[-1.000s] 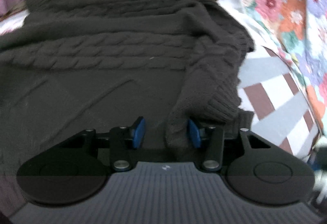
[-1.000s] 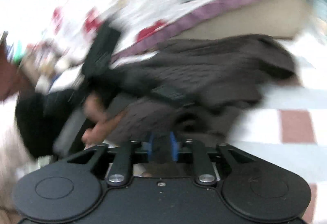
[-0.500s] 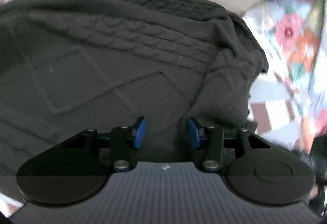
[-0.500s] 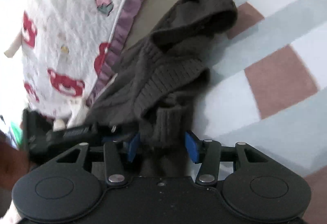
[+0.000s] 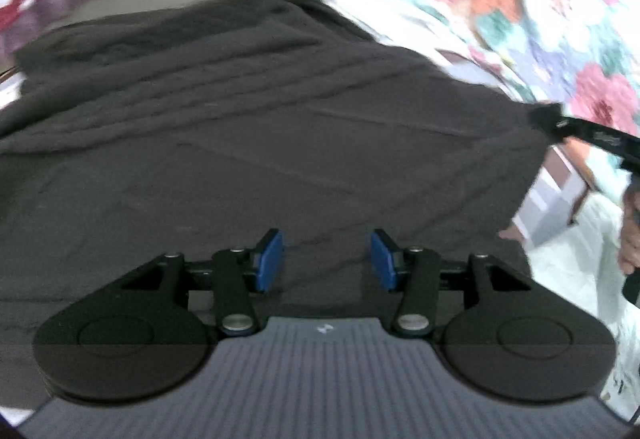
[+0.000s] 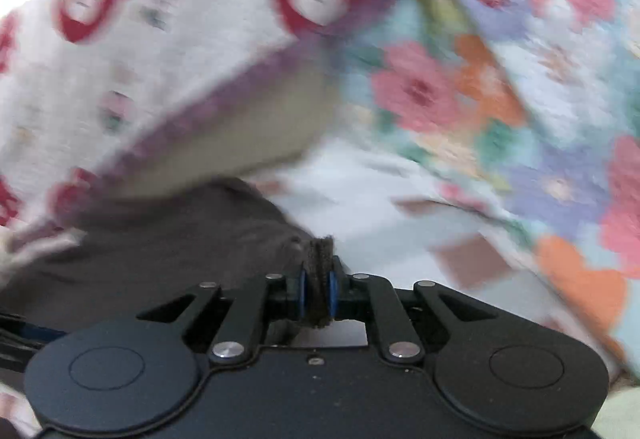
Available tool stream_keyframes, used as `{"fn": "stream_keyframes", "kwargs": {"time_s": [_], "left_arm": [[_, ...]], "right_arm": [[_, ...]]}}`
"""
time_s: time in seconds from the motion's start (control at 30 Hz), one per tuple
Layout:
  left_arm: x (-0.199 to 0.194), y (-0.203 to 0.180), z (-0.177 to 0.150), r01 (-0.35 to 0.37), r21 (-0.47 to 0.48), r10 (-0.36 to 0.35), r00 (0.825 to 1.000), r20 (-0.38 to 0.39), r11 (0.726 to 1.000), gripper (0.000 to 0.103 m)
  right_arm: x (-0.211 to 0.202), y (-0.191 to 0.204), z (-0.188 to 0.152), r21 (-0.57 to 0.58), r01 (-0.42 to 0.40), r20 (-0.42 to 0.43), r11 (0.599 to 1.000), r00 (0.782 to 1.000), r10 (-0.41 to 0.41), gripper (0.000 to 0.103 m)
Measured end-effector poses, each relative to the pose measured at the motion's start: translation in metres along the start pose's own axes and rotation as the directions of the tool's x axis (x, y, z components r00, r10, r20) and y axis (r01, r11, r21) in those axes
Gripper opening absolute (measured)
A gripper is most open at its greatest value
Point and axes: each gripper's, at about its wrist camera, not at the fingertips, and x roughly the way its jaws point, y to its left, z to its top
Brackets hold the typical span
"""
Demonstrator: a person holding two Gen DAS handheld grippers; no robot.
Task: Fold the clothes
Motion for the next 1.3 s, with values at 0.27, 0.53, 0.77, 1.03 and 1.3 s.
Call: {"fn": "stream_keyframes", "kwargs": {"time_s": [0.27, 0.53, 0.77, 1.03, 1.3], "left_arm": [[-0.004, -0.005, -0.019, -0.118, 0.219, 0.136, 0.988, -0.068, 0.968, 0.051], [-0.028, 0.111, -0.038, -0.346, -0.153, 0.299, 0.917, -0.266, 0.926, 0.063], [-0.058, 0.17, -0.058, -0.406, -0.418, 0.337, 0.913, -0.23, 0.813, 0.062], [-0.07, 0.173, -0.066, -0.377, -0.377, 0.347, 0.926, -0.147, 0.846, 0.063], [-0.08, 0.174, -0.068, -0.39, -0.314, 0.382, 0.92, -0.091, 0.865, 0.063]], "right_arm": [[0.029, -0.024, -0.024, 0.134, 0.041, -0.141, 0.99, 0.99, -0.022, 0.012], [0.017, -0.042, 0.024, 0.335, 0.089, -0.023, 0.938, 0.996, -0.086, 0.064], [0.103, -0.023, 0.025, 0.293, -0.068, -0.171, 0.954, 0.978, 0.122, 0.064], [0.133, 0.023, 0.026, -0.015, -0.113, -0.14, 0.994, 0.984, 0.109, 0.058], [0.097, 0.037, 0.059, -0.268, 0.055, 0.087, 0.962, 0.996, -0.033, 0.012]]}}
